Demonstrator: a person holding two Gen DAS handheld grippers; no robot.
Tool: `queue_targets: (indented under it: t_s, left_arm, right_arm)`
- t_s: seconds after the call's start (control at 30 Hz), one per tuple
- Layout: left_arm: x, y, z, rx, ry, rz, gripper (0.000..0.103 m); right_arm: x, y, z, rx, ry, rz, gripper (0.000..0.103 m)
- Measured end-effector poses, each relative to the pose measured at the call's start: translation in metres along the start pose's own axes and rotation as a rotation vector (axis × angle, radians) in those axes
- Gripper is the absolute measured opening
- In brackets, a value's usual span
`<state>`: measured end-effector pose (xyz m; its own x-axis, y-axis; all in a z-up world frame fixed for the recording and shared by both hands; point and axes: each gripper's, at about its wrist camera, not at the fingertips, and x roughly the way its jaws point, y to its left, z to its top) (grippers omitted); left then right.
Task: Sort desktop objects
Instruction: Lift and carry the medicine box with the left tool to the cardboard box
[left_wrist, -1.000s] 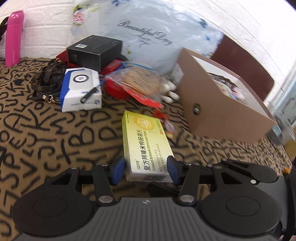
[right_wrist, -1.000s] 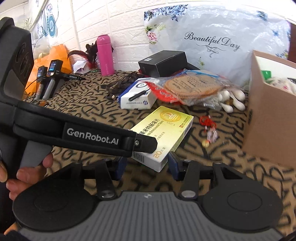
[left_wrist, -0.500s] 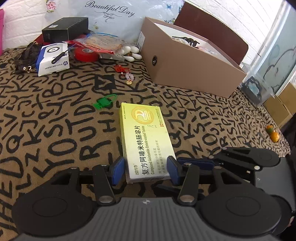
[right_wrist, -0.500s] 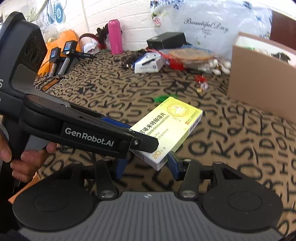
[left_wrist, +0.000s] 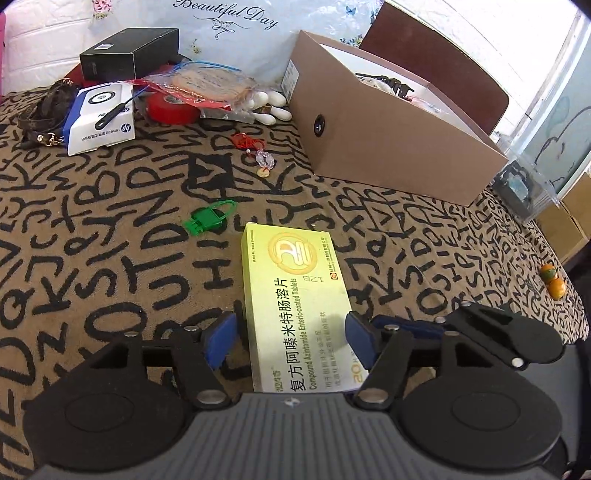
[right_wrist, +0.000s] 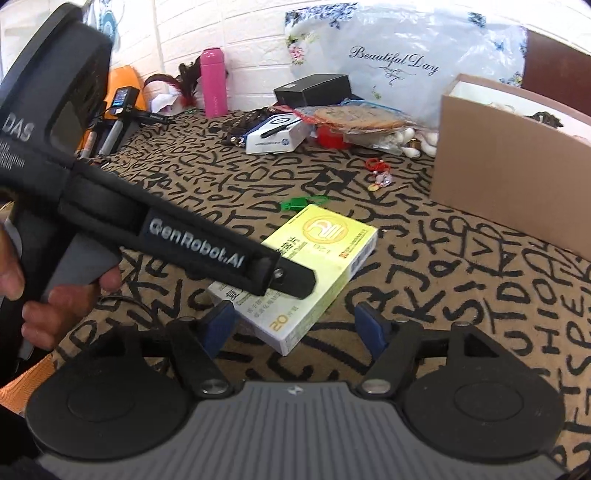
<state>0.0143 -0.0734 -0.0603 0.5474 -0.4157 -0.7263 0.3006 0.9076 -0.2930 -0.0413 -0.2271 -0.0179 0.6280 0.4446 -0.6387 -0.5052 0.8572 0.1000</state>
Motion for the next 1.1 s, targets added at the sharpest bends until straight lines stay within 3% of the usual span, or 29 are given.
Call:
queue_targets:
  t_s: [0.2, 0.27, 0.47, 0.6, 0.83, 1.1]
  left_arm:
    - [0.006, 0.001, 0.001, -0.002, 0.001, -0.005, 0.071]
    - [0.008, 0.0, 0.003, 0.007, 0.007, -0.013, 0.065]
    - [0.004, -0.01, 0.005, 0.02, 0.002, 0.018, 0.058]
    - [-0.001, -0.021, 0.01, 0.028, -0.005, 0.001, 0.054]
    - [-0.021, -0.066, 0.038, 0.109, -0.11, -0.05, 0.054]
    - [-0.025, -0.118, 0.095, 0.206, -0.248, -0.121, 0.054]
  right_arm:
    - [0.012, 0.001, 0.002, -0.021, 0.004, 0.021, 0.073]
    - [0.017, -0.001, 0.002, -0.019, 0.0, 0.026, 0.073]
    - [0.018, -0.002, 0.004, -0.006, -0.014, 0.033, 0.065]
    - [0.006, -0.009, 0.003, 0.037, -0.019, 0.03, 0.064]
    - [-0.039, -0.024, 0.011, 0.051, -0.117, -0.044, 0.063]
    - [-0.089, -0.06, 0.05, 0.028, -0.284, -0.182, 0.063]
